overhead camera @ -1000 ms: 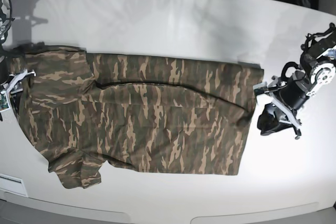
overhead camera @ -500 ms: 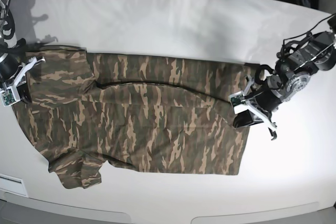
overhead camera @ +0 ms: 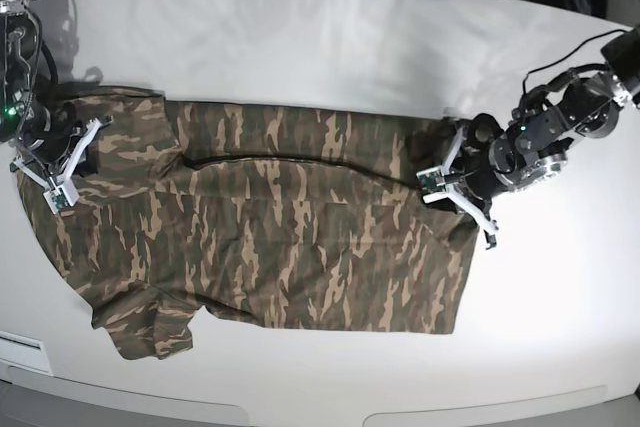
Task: Fold the T-shirt properly
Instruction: 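Reach the left gripper into the shirt body and pinch the fabric, then drag the pinched fabric back toward the shirt edge with the left gripper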
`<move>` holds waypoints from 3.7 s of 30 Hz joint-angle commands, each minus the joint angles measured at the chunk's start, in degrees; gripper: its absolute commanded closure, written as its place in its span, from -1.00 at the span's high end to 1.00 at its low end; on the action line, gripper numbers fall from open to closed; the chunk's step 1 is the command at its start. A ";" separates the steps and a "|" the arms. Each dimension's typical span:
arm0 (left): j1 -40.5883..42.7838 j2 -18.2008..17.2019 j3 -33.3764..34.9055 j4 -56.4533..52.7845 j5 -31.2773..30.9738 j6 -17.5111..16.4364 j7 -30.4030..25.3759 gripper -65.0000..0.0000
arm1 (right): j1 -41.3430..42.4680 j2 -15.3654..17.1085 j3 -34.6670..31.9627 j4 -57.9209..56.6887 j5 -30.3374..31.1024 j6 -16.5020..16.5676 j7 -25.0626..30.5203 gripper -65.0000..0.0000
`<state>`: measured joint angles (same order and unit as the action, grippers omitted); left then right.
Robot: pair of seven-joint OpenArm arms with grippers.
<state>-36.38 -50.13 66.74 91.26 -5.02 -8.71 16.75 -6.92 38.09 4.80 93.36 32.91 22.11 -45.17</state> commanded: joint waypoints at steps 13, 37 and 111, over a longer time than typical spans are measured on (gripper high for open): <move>-0.72 -0.63 -0.76 -1.97 -6.05 -10.19 0.31 -1.00 | -0.04 0.68 0.39 -3.17 -0.31 0.48 -2.64 -1.00; 3.69 -11.15 -0.76 9.29 -7.61 -14.67 7.96 -1.00 | -10.80 1.16 2.89 2.40 1.62 2.56 -11.91 -1.00; 9.16 -14.67 -0.85 18.71 -26.84 -25.83 34.29 -1.00 | -32.92 0.94 13.31 16.39 1.84 1.22 -9.97 -1.00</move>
<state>-27.59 -63.99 65.56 109.95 -31.51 -33.67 49.50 -39.33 38.11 17.63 109.40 35.66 23.55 -53.98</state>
